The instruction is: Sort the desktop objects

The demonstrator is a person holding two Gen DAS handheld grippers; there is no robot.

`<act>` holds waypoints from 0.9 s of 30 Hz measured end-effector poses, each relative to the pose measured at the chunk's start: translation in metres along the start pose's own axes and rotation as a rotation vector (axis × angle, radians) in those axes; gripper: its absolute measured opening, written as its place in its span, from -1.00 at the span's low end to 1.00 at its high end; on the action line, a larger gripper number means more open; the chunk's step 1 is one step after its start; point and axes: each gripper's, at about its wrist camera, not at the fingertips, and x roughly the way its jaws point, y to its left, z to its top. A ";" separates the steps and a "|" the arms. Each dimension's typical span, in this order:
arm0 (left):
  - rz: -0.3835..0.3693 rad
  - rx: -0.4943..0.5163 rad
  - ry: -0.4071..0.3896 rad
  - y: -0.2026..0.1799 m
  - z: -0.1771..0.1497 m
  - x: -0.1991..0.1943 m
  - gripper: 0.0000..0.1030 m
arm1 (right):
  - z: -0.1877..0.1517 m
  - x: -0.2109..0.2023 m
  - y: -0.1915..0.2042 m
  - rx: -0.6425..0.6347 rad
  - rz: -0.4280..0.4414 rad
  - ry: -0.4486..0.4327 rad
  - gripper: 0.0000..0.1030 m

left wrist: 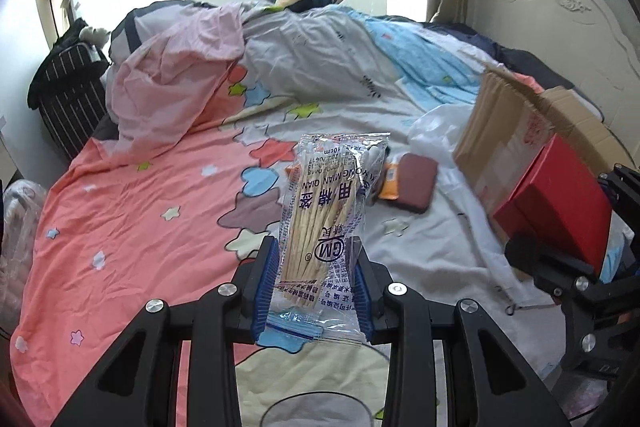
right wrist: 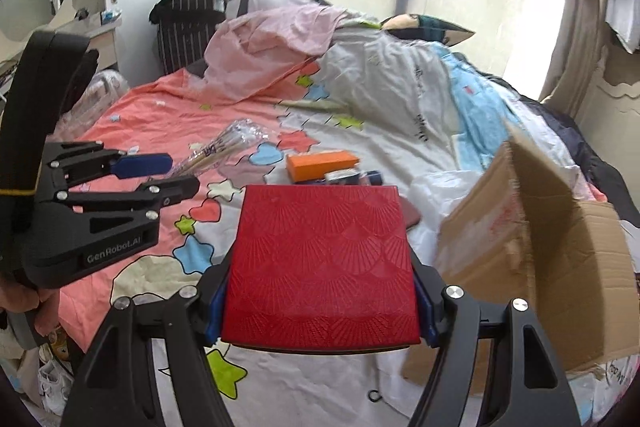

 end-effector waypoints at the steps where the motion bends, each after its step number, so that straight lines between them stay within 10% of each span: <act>1: -0.004 0.003 -0.005 -0.004 0.001 -0.002 -0.31 | 0.000 -0.004 -0.003 0.001 -0.007 -0.005 0.30; 19: -0.064 0.085 -0.018 -0.069 0.018 -0.011 -0.29 | -0.011 -0.049 -0.068 0.087 -0.096 -0.061 0.30; 23: -0.050 0.108 0.034 -0.075 0.003 0.009 0.35 | -0.016 -0.049 -0.075 0.096 -0.093 -0.057 0.30; 27: -0.015 0.133 0.095 -0.081 -0.018 0.040 0.57 | -0.019 -0.041 -0.071 0.095 -0.071 -0.049 0.30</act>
